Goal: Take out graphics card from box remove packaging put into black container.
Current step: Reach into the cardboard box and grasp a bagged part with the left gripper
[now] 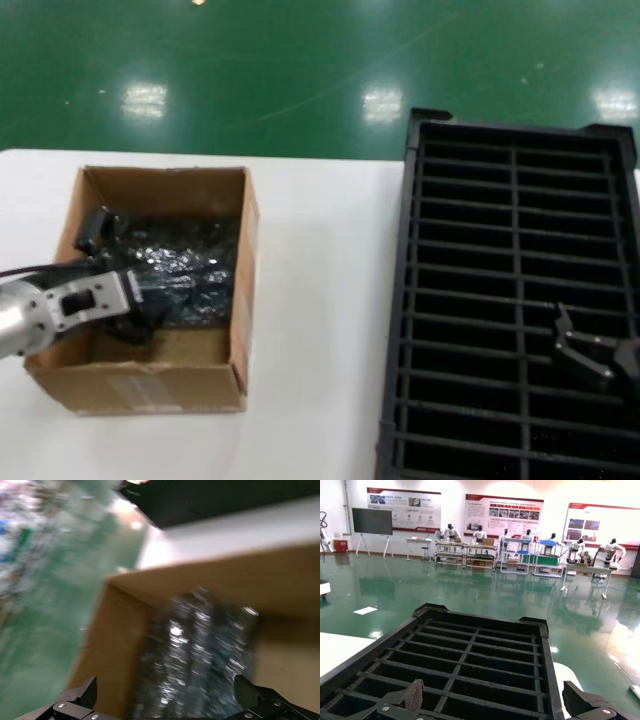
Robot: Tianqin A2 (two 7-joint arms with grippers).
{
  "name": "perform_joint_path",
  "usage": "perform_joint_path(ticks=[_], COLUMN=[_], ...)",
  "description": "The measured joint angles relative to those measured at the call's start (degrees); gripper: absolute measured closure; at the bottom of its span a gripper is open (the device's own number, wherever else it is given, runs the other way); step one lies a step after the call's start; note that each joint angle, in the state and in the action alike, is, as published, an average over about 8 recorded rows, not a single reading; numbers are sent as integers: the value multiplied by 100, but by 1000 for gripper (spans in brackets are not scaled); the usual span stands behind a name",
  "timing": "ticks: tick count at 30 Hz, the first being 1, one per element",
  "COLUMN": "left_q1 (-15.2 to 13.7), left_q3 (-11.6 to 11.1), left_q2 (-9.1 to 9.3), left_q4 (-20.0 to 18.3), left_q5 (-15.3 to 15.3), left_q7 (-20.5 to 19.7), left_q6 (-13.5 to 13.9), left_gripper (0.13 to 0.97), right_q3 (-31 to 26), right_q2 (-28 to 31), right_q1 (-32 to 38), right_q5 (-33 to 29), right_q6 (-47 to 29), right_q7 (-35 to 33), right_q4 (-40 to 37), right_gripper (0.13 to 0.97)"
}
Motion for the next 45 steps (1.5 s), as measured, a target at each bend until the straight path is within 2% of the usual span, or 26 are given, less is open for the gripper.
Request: perform_joint_path(ticks=[3, 5, 8, 11, 19, 29, 37, 38, 45], left_q1=[-528, -764, -986, -1092, -1140, -1079, -955, -945, -939], left_q3=[381, 566, 747, 832, 823, 762, 745, 744, 713], left_q2=[39, 86, 179, 288, 511, 548, 532, 534, 588], left_q4=[513, 756, 1022, 1209, 1505, 1556, 1537, 1545, 1708], left_q5=[344, 536, 778, 925, 912, 779, 740, 736, 625], left_q7=[241, 367, 513, 628, 870, 1070, 1135, 1147, 1348], left_q6=[428, 560, 552, 404, -46, -326, -452, -471, -669], left_gripper=[134, 136, 137, 160, 199, 327, 521, 521, 703], right_q3=[0, 0, 0, 0, 0, 0, 0, 0, 0], right_q2=[0, 0, 0, 0, 0, 0, 0, 0, 0], right_q1=[0, 0, 0, 0, 0, 0, 0, 0, 0], right_q5=[0, 0, 0, 0, 0, 0, 0, 0, 0], right_q6=[0, 0, 0, 0, 0, 0, 0, 0, 0], right_q7=[0, 0, 0, 0, 0, 0, 1, 1, 1], right_q4=[0, 0, 0, 0, 0, 0, 0, 0, 0], right_gripper=[129, 129, 129, 129, 129, 129, 129, 129, 129])
